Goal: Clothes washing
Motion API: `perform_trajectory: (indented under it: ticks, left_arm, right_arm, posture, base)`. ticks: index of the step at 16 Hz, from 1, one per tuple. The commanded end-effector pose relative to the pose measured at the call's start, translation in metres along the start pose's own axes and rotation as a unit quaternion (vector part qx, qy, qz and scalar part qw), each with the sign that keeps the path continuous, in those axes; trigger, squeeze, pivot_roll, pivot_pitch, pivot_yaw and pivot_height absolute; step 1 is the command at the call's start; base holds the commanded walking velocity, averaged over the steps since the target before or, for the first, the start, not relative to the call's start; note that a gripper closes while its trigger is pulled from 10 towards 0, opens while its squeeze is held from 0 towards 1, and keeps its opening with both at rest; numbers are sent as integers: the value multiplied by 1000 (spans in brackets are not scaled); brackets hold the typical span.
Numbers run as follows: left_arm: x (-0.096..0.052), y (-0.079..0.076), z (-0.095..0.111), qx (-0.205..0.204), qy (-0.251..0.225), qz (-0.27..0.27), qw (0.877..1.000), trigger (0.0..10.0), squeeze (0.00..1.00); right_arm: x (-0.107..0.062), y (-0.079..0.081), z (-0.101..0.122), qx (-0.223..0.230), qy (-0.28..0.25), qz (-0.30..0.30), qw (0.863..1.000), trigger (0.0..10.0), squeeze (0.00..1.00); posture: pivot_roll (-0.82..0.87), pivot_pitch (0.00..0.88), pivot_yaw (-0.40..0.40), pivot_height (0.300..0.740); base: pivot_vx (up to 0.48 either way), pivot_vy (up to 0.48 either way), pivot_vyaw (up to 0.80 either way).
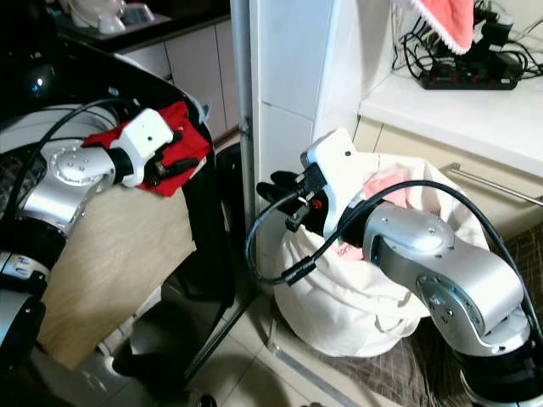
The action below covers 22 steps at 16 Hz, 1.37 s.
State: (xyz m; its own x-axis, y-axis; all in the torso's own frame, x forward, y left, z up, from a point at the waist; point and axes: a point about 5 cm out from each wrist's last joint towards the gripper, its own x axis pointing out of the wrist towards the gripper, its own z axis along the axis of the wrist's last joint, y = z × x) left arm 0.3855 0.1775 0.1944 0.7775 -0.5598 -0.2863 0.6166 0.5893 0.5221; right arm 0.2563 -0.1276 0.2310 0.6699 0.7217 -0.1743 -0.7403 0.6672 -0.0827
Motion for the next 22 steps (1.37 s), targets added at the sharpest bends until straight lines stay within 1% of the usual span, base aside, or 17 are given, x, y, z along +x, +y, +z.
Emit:
perform_trajectory:
  ticks: [1,3,4,5,6,7,10,13,15,18,21,22]
  left_arm:
    - [-1,6,1,10,12,21,1000,10000,0]
    - [-4,15,1,6,22,50,999,10000,0]
    - [-6,18,2,10,23,53,998,9804,0]
    - [-7,19,1,15,28,56,998,4392,0]
    - [-8,20,0,18,32,59,998,2353,0]
    - [-9,22,-2,27,40,63,997,0,0]
    - [-12,23,-8,25,58,66,996,0,0]
    - [-12,21,-12,21,69,62,996,0,0]
    - [-13,22,-13,16,71,68,995,0,0]
    - [-17,34,-13,-1,75,111,991,0,0]
    - [-21,40,-13,-8,77,131,988,0,0]
    - [-24,46,-11,-2,70,162,984,0,0]
  right_arm:
    - [-2,2,-1,-7,2,5,1000,10000,0]
    - [-3,2,-2,-9,3,9,1000,10000,0]
    - [-3,2,-3,-11,6,10,1000,10000,0]
    - [-3,2,-3,-14,9,12,1000,10000,0]
    - [-3,3,-4,-15,10,14,1000,10000,0]
    - [-3,4,-5,-15,13,20,1000,10000,0]
    - [-4,6,-7,-15,18,34,999,10000,0]
    - [-4,5,-8,-15,20,34,999,10000,0]
    - [-4,5,-8,-15,20,35,999,10000,0]
    - [-4,4,-8,-15,20,33,999,10000,0]
    - [-4,3,-8,-15,20,33,999,10000,0]
    - [-4,3,-8,-16,19,32,999,10000,0]
  posture:
    - [-93,0,49,740]
    - [-93,0,47,740]
    - [-93,0,47,740]
    - [-92,0,45,740]
    - [-92,0,45,740]
    - [-92,0,44,740]
    - [-91,0,42,740]
    - [-92,0,42,740]
    - [-92,0,42,740]
    - [-91,0,42,740]
    - [-89,0,40,740]
    - [-89,0,39,740]
  base:
    - [0,0,0]
    - [0,0,0]
    - [0,0,0]
    - [0,0,0]
    - [0,0,0]
    - [0,0,0]
    - [0,0,0]
    - [0,0,0]
    - [0,0,0]
    - [0,0,0]
    - [0,0,0]
    - [0,0,0]
